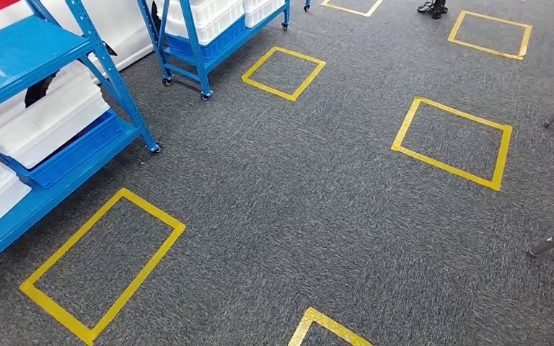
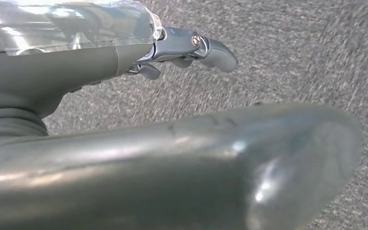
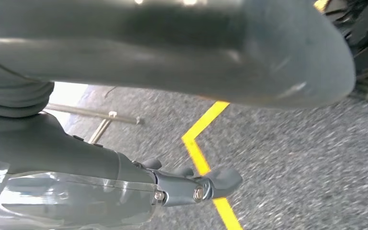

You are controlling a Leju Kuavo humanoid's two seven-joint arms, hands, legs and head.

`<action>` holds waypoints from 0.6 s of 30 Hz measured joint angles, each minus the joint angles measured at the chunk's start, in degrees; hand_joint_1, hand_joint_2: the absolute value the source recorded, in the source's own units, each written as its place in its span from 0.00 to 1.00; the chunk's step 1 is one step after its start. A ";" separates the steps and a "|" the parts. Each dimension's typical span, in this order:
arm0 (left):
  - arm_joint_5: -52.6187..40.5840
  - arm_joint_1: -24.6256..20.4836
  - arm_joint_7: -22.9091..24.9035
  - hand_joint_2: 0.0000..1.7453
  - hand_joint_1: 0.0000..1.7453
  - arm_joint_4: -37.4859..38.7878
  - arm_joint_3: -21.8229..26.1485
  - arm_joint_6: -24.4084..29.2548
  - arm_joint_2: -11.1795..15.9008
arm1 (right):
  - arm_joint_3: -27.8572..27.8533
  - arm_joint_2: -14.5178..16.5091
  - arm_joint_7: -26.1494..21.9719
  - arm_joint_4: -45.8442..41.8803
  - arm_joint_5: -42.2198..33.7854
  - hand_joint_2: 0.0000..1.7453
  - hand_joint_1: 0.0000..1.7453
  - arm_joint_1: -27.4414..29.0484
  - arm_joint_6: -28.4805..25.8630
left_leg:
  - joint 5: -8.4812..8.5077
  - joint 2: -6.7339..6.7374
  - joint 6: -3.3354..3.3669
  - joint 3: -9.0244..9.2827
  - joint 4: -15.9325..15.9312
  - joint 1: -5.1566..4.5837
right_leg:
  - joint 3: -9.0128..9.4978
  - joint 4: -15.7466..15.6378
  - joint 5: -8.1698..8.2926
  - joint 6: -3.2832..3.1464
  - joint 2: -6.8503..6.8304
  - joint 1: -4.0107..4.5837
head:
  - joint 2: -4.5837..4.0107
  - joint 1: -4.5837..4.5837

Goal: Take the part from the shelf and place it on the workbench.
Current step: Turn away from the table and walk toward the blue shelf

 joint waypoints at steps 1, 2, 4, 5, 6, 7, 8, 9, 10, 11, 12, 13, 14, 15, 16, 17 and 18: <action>0.01 0.12 -0.03 0.00 0.00 0.00 0.02 -0.02 0.02 | 0.00 0.00 0.01 -0.01 0.01 0.00 0.00 -0.14 0.03 | -0.07 0.16 -0.30 -0.11 0.11 0.10 | 0.12 -0.22 0.11 -0.39 -0.63 0.00 | 0.00 0.01; 0.01 0.21 -0.08 0.00 0.00 0.00 0.03 -0.06 0.03 | 0.00 -0.01 0.01 -0.01 -0.01 0.00 0.00 -0.19 0.03 | -0.54 1.18 -0.61 -0.43 0.76 0.10 | 0.29 -0.48 0.19 -0.82 -1.26 -0.03 | 0.00 -0.01; -0.02 0.14 -0.24 0.00 0.00 0.00 0.03 -0.15 0.07 | 0.00 -0.04 -0.03 -0.01 -0.03 0.00 0.00 -0.07 0.00 | -3.23 4.49 -1.12 -2.46 5.27 0.16 | 0.57 -0.90 0.24 -1.50 -2.74 -0.01 | 0.00 -0.04; -0.02 0.04 -0.37 0.00 0.00 0.00 0.03 -0.20 0.07 | 0.00 -0.07 -0.14 0.00 -0.04 0.00 0.00 0.04 -0.04 | -5.19 5.81 -1.37 -4.38 9.13 0.23 | 0.64 -0.95 0.13 -1.69 -3.50 0.12 | 0.00 -0.06; -0.02 -0.06 -0.47 0.00 0.00 0.00 0.03 -0.22 0.07 | 0.00 -0.08 -0.30 0.00 -0.04 0.00 0.00 0.11 -0.09 | -6.83 6.36 -1.58 -6.38 13.07 0.39 | 0.66 -0.94 0.02 -1.78 -4.31 0.24 | 0.00 -0.05; 0.00 -0.09 -0.59 0.00 0.00 0.00 0.03 -0.23 0.08 | 0.00 -0.10 -0.59 0.01 -0.05 0.00 0.00 0.11 -0.13 | -7.61 6.60 -1.75 -7.84 15.88 0.52 | 0.72 -0.93 -0.10 -1.82 -5.09 0.34 | 0.00 -0.05; 0.03 -0.04 -0.70 0.00 0.00 0.00 0.04 -0.24 0.11 | -0.01 -0.12 -1.07 0.00 -0.14 0.00 0.00 0.07 -0.16 | -7.28 6.76 -1.84 -8.33 16.72 0.62 | 0.84 -0.92 -0.24 -1.80 -5.83 0.40 | 0.00 -0.05; 0.07 0.02 -0.81 0.00 0.00 0.00 0.06 -0.24 0.16 | -0.05 -0.13 -1.72 -0.01 -0.35 0.00 0.00 0.01 -0.17 | -5.81 7.01 -1.86 -7.53 15.05 0.67 | 1.04 -0.92 -0.41 -1.72 -6.51 0.42 | 0.00 -0.05; 0.09 0.07 -0.91 0.00 0.00 0.00 0.08 -0.24 0.24 | -0.11 -0.13 -2.50 -0.01 -0.66 0.00 0.00 -0.06 -0.17 | -3.66 7.69 -1.76 -5.65 11.35 0.67 | 1.34 -0.92 -0.61 -1.59 -7.18 0.43 | 0.00 -0.05; 0.13 0.05 -0.99 0.00 0.00 0.00 0.10 -0.24 0.32 | -0.20 -0.14 -3.42 -0.02 -1.09 0.00 0.00 -0.12 -0.20 | -1.88 8.98 -1.57 -3.49 7.04 0.56 | 1.67 -0.93 -0.84 -1.40 -7.81 0.46 | 0.00 -0.05; 0.16 -0.02 -1.08 0.00 0.00 0.00 0.12 -0.24 0.39 | -0.33 -0.16 -4.49 -0.02 -1.62 0.00 0.00 -0.17 -0.27 | -0.59 9.98 -1.19 -1.69 3.47 0.35 | 1.96 -0.92 -1.09 -1.11 -8.40 0.56 | 0.00 -0.05; 0.21 -0.07 -1.19 0.00 0.00 0.00 0.14 -0.24 0.45 | -0.57 -0.28 -5.94 -0.04 -2.27 0.00 0.00 -0.33 -0.39 | 0.01 10.69 -0.78 -0.61 1.25 0.09 | 2.21 -0.92 -1.29 -0.80 -8.93 0.64 | 0.00 -0.05; 0.31 -0.08 -1.33 0.00 0.00 0.00 0.18 -0.24 0.51 | -0.89 -0.39 -7.76 -0.09 -3.06 0.00 0.00 -0.59 -0.54 | -0.02 10.84 -0.37 -0.34 0.44 -0.18 | 2.40 -0.95 -1.42 -0.50 -9.41 0.69 | 0.00 -0.04; 0.40 0.00 -1.50 0.00 0.00 0.00 0.26 -0.24 0.56 | -1.30 -0.50 -9.87 -0.21 -3.90 0.00 0.00 -0.96 -0.66 | 0.04 10.18 0.04 -0.41 0.34 -0.38 | 2.60 -1.04 -1.50 -0.19 -9.88 0.70 | 0.00 -0.04; 0.48 0.11 -1.69 0.00 0.00 0.00 0.39 -0.24 0.61 | -1.72 -0.61 -12.03 -0.45 -4.71 0.00 0.00 -1.40 -0.73 | 0.19 9.60 0.41 -0.25 0.05 -0.28 | 2.83 -1.09 -1.62 0.13 -10.10 0.61 | 0.00 -0.05; 0.56 0.22 -1.88 0.00 0.00 0.00 0.53 -0.24 0.64 | -2.10 -0.69 -14.00 -0.75 -5.36 0.00 0.00 -1.85 -0.74 | 0.37 9.07 0.75 0.02 -0.35 -0.17 | 2.93 -0.84 -1.92 0.43 -9.41 0.48 | 0.00 -0.04; 0.59 0.26 -2.05 0.00 0.00 0.00 0.68 -0.26 0.67 | -2.48 -0.78 -15.81 -1.10 -5.85 0.00 0.00 -2.33 -0.72 | 0.61 8.53 1.15 0.33 -0.76 -0.03 | 2.48 0.41 -2.82 0.65 -8.02 0.40 | 0.00 -0.04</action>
